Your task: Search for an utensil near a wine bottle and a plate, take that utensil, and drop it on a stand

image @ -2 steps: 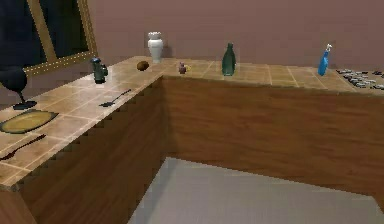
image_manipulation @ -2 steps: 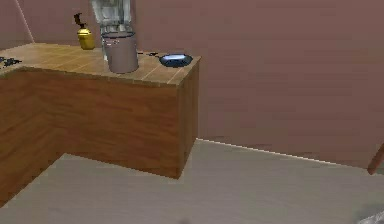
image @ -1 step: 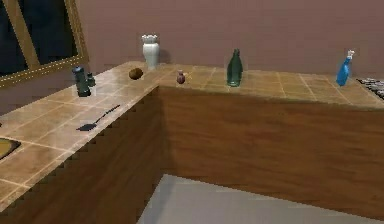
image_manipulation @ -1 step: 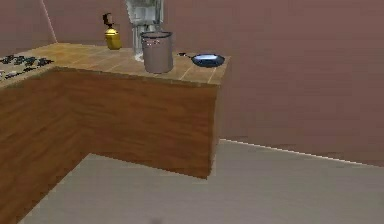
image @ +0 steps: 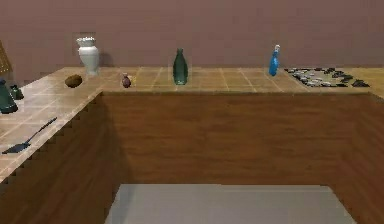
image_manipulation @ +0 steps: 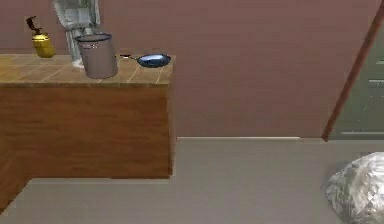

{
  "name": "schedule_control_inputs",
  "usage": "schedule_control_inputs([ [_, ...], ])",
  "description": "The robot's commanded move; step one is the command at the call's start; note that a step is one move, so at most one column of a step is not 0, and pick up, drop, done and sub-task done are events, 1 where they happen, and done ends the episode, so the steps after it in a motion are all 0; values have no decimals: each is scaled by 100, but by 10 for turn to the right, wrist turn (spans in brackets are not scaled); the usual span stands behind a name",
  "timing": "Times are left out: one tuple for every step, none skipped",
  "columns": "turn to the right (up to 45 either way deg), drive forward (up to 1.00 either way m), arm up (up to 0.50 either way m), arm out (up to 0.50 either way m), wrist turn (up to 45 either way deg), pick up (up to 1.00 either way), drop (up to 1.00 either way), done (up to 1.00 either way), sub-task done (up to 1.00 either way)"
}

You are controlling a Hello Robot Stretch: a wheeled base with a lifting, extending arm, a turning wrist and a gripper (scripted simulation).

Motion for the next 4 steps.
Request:
schedule_control_inputs([
  [0,50,0,0,0,0,0,0,0],
  [-450,0,0,0,0,0,0,0,0],
  [-450,0,0,0,0,0,0,0,0],
  [-450,0,0,0,0,0,0,0,0],
])
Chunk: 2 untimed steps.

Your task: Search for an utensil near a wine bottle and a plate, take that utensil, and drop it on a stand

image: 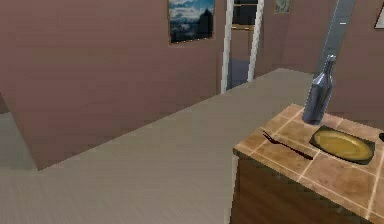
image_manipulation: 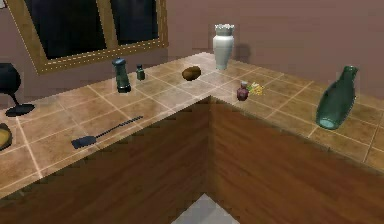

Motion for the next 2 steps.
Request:
schedule_control_inputs([
  [-150,0,0,0,0,0,0,0,0],
  [0,0,50,0,0,0,0,0,0],
])
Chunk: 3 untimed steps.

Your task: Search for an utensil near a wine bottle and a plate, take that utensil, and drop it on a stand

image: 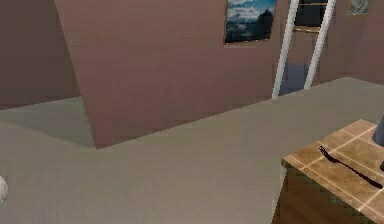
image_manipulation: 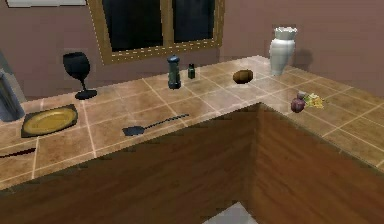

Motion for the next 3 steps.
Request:
schedule_control_inputs([
  [0,0,38,0,0,0,0,0,0],
  [0,0,0,48,0,0,0,0,0],
  [0,0,0,0,450,0,0,0,0],
])
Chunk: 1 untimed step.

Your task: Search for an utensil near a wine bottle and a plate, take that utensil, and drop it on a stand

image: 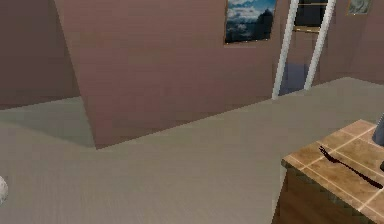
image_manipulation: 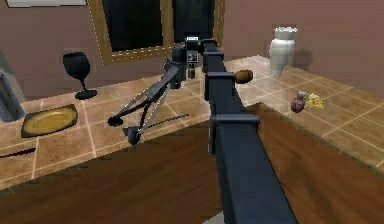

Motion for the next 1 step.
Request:
schedule_control_inputs([
  [0,0,0,0,450,0,0,0,0],
])
